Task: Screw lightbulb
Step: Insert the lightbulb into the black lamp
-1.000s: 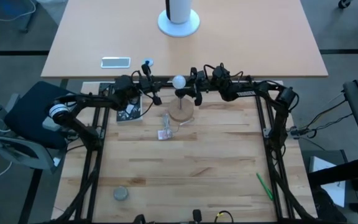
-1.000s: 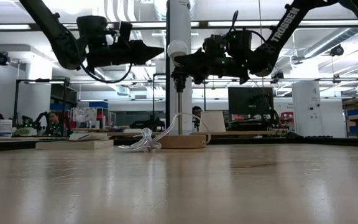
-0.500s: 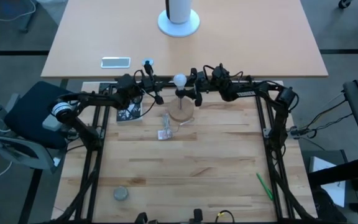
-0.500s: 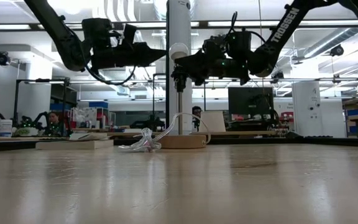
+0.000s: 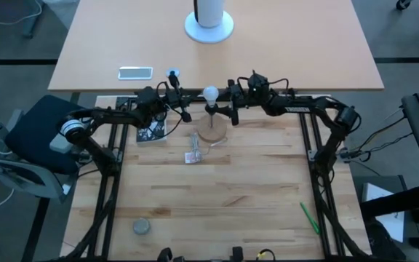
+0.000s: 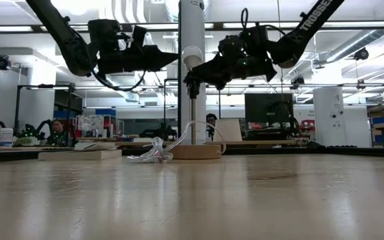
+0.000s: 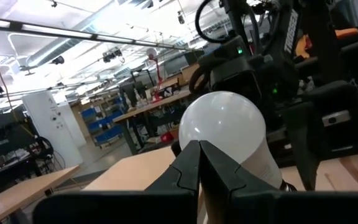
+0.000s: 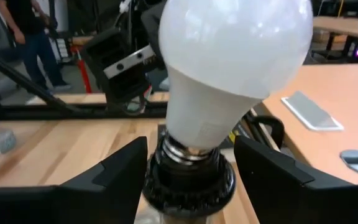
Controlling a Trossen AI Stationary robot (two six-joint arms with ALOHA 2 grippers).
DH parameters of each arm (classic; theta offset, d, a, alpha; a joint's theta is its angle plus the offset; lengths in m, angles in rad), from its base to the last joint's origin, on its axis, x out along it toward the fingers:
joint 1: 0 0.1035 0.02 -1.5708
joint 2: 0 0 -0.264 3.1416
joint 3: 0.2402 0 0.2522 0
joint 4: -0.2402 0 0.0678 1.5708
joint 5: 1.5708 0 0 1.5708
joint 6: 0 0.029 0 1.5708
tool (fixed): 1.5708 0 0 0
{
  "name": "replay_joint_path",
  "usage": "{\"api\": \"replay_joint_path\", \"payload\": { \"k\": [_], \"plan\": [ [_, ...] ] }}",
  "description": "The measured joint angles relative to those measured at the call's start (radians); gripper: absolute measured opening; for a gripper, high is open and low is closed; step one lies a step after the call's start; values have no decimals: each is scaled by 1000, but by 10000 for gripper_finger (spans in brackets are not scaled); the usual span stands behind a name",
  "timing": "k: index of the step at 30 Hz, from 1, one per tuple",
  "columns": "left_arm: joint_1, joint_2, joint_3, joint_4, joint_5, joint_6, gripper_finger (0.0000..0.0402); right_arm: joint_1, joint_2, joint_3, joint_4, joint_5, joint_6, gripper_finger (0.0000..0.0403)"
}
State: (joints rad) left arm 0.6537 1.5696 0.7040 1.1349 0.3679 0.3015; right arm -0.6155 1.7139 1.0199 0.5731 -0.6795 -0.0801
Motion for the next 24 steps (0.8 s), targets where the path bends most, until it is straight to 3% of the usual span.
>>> {"api": "replay_joint_path", "payload": {
  "k": [14,17,20,24],
  "plan": [
    [5,-23,-7,-65,-10,-6,0,0,-125,0,-258,39,-83,227],
    [11,-53,-6,-101,-15,-2,0,0,-156,-1,-340,136,-121,228],
    [11,-62,-5,-111,-18,2,0,0,-182,-1,-394,297,-167,220],
    [11,-60,-5,-108,-18,4,0,0,-201,-1,-336,482,-200,188]
  ]
}}
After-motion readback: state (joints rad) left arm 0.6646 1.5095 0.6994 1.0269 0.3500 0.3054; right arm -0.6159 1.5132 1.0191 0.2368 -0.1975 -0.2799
